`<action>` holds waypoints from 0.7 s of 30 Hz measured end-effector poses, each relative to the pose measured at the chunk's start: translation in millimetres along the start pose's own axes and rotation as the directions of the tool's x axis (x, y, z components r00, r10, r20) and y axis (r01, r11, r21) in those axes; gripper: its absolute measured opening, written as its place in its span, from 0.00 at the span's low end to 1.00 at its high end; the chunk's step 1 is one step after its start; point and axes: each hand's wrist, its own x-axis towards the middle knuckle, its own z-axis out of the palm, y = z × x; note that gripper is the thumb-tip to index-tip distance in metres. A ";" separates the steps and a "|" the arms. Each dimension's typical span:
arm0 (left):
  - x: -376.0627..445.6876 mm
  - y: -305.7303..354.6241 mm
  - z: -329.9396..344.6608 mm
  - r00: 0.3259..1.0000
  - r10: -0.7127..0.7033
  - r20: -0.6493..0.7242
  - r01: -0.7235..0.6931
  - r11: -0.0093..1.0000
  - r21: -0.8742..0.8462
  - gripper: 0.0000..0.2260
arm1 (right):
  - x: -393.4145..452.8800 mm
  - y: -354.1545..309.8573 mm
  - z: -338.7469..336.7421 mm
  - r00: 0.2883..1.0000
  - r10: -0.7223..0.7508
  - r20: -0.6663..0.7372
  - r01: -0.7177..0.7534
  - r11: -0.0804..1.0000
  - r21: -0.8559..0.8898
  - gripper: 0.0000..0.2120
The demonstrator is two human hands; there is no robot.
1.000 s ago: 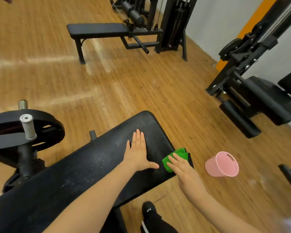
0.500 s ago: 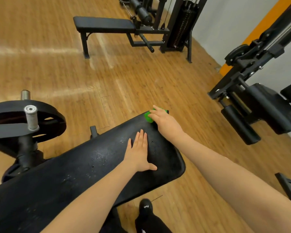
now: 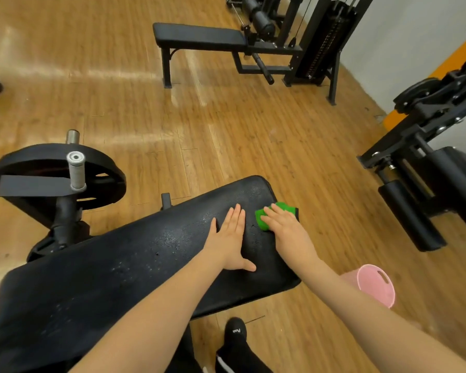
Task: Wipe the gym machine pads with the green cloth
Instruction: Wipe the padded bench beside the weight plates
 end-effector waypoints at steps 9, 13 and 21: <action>-0.9 -1.1 -1.1 1.000 0.004 -0.012 -0.004 1.000 0.002 0.57 | -116.3 -22.5 -10.3 0.996 0.089 0.032 -0.087 0.995 -0.046 0.38; -4.3 2.7 -1.4 0.998 0.012 -0.055 -0.011 1.000 0.014 0.56 | -126.1 -26.8 -7.7 0.989 0.147 0.017 -0.146 0.988 -0.042 0.37; -20.8 -5.5 20.7 0.988 0.023 -0.152 -0.028 0.999 -0.029 0.60 | -59.6 -18.4 -44.7 0.998 0.043 -0.054 -0.040 0.998 0.050 0.31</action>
